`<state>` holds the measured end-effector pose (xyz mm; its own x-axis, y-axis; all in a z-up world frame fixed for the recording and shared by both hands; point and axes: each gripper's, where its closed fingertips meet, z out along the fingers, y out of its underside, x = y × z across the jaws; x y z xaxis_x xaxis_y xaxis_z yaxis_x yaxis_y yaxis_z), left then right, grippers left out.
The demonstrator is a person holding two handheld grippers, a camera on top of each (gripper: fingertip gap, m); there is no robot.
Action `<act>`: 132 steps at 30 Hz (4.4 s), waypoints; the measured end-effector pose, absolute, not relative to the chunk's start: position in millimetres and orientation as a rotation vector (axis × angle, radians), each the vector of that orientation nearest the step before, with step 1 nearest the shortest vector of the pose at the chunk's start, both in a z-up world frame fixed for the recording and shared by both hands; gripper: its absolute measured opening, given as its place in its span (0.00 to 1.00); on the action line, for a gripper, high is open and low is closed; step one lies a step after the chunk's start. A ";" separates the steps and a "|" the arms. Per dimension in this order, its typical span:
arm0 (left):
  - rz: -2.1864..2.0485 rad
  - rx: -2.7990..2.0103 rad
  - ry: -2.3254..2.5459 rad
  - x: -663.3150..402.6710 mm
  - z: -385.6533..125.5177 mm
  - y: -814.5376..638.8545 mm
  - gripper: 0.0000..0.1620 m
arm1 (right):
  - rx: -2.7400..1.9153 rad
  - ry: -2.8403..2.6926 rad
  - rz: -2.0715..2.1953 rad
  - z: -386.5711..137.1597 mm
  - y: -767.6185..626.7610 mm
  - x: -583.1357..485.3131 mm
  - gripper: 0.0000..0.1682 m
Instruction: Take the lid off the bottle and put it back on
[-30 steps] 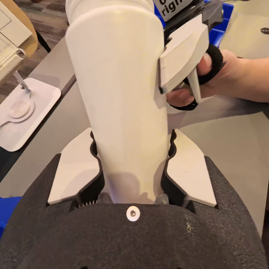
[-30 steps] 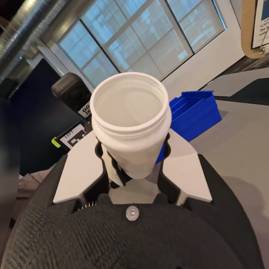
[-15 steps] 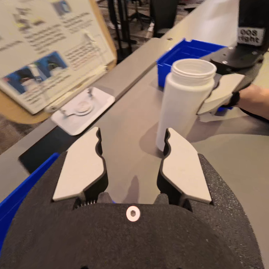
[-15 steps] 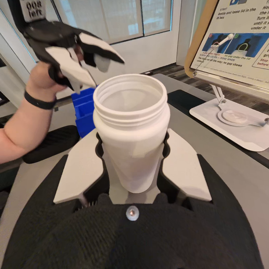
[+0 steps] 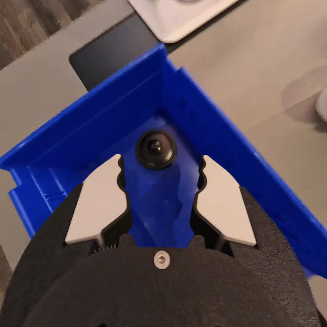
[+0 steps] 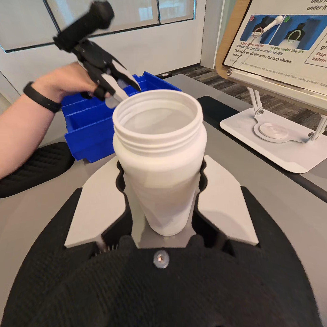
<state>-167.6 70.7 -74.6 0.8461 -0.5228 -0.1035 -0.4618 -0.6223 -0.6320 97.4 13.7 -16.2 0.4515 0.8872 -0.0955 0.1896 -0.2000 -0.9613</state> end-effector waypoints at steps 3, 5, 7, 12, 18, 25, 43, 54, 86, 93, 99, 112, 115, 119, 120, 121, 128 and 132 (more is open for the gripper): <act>-0.055 -2.399 0.731 -168.0 -108.4 84.2 0.52 | -1.650 -0.934 0.875 -12.6 11.9 96.5 0.51; -0.040 -2.446 0.739 -169.2 -127.3 87.8 0.54 | -1.638 -0.938 0.870 -10.1 10.7 96.2 0.52; -0.014 -2.472 0.737 -172.9 -138.9 90.4 0.54 | -1.629 -0.948 0.857 -8.9 9.6 96.0 0.51; -0.038 -2.507 0.708 -172.2 -151.2 93.8 0.53 | -1.652 -0.986 0.823 -14.8 9.6 95.5 0.51; -0.112 -2.530 0.656 -166.4 -153.2 93.9 0.43 | -1.731 -1.034 0.753 -35.5 13.0 94.8 0.51; -0.107 -2.527 0.644 -174.5 -141.2 91.4 0.43 | -1.656 -1.025 0.744 -33.1 15.8 86.9 0.50; -0.135 -2.077 0.462 -175.6 60.7 31.1 0.43 | -1.617 -1.052 0.835 -26.6 35.4 38.5 0.53; -0.466 -1.859 1.257 86.1 33.6 -76.0 0.43 | -1.348 -0.781 0.824 109.6 15.6 159.9 0.56; -0.296 -1.509 0.907 121.3 24.5 -39.3 0.44 | -1.568 -0.654 0.743 104.8 49.4 261.8 0.55; -0.086 -1.380 0.585 64.2 51.8 -14.1 0.61 | -1.595 -0.683 0.730 98.0 48.6 257.1 0.55; -0.286 -1.607 0.486 59.2 -6.1 17.5 0.69 | -1.642 -0.726 0.720 84.4 50.2 248.6 0.55; -0.350 -1.639 0.453 68.9 -55.0 59.8 0.69 | -1.728 -0.817 0.701 54.3 56.1 224.9 0.55; -0.357 -1.618 0.462 69.4 -55.6 62.7 0.65 | -1.743 -0.841 0.684 48.7 56.2 220.1 0.55; -0.376 -1.589 0.490 73.3 -53.7 60.9 0.59 | -1.765 -0.864 0.677 41.4 56.4 215.2 0.55; -0.382 -1.588 0.492 73.8 -53.6 60.9 0.59 | -1.770 -0.869 0.676 39.4 56.4 214.1 0.55; -0.392 -1.585 0.489 74.1 -53.2 60.7 0.59 | -1.776 -0.875 0.676 37.4 56.4 212.9 0.55; -0.460 -1.579 0.474 76.7 -48.2 54.7 0.58 | -1.793 -0.939 0.730 23.0 49.7 193.4 0.55; -0.482 -1.576 0.511 82.3 -48.0 49.8 0.58 | -1.709 -0.973 0.959 26.9 29.6 159.1 0.55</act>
<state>82.3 49.8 -48.0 0.8086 -0.5883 0.0020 -0.0360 -0.0529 -0.9980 159.1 29.6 26.9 0.3845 0.9057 -0.1784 0.1909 -0.2671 -0.9446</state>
